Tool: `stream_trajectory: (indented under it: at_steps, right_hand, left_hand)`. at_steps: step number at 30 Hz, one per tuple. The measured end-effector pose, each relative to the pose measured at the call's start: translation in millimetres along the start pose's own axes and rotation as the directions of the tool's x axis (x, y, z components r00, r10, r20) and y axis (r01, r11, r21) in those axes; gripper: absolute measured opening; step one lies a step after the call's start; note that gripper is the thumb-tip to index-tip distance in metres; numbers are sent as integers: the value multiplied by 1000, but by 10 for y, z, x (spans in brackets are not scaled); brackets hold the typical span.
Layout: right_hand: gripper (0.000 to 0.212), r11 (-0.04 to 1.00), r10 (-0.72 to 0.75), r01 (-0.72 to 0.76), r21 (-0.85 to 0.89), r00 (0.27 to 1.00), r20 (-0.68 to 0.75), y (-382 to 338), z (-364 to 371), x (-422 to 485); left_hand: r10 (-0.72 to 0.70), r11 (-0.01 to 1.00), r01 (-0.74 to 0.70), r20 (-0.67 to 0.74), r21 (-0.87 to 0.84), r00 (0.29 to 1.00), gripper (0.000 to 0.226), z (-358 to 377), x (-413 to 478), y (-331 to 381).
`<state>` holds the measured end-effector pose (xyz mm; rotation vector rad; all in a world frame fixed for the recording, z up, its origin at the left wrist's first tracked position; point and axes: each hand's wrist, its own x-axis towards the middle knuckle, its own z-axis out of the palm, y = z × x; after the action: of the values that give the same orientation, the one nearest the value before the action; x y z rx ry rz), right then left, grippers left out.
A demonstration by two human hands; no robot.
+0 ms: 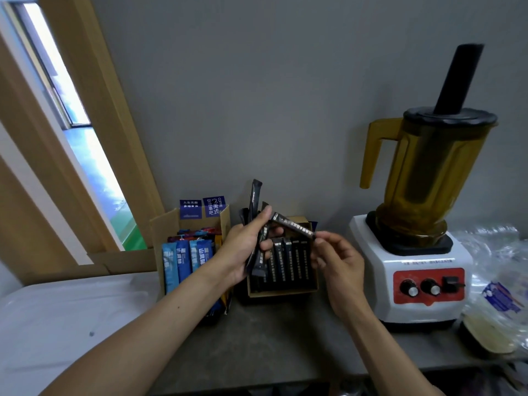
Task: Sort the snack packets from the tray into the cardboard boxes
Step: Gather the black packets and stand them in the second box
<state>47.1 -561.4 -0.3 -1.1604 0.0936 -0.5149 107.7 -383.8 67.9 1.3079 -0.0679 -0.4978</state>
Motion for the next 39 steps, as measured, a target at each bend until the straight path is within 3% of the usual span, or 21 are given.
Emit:
stream_trajectory:
  at_steps: [5,10,14,17,21,25,28,31,35,39]
  right_hand:
    - [10,997,5,-3,-71,1000,23,36,-77,-77]
    - [25,992,53,-45,-119,997,64,79,-108,-67]
    - [14,943,20,44,-330,982,187,161,-91,-119]
    - [9,896,49,18,-443,989,139,187,-94,-65]
    - [11,748,56,51,-662,989,139,169,-150,19]
    - [23,326,-179,264,-908,960,215,225,-185,-91]
    - [13,278,-182,392,-877,918,352,297,-170,-158]
    - [15,143,-120,489,-861,872,475,375,-152,-175]
    - [19,51,-102,507,-860,860,501,374,-113,-183]
    - [22,20,-96,482,-876,873,478,356,-83,-153]
  left_hand:
    - [70,995,-65,-67,73,995,26,63,47,43]
    - [206,956,-184,-74,228,976,28,92,94,56]
    - [417,663,-362,77,656,905,29,73,157,93]
    - [481,523,-358,79,773,873,18,103,211,23]
    - [519,546,-307,-27,780,854,19,101,371,-139]
    - [390,506,-221,7,834,921,8,121,581,-244]
    - [329,458,-160,1,875,944,10,176,723,-327]
    - [354,407,-152,-2,901,935,13,262,822,-392]
    - [453,290,-168,19,942,891,11,386,867,-477]
    - [461,262,-147,10,954,887,11,386,895,-525]
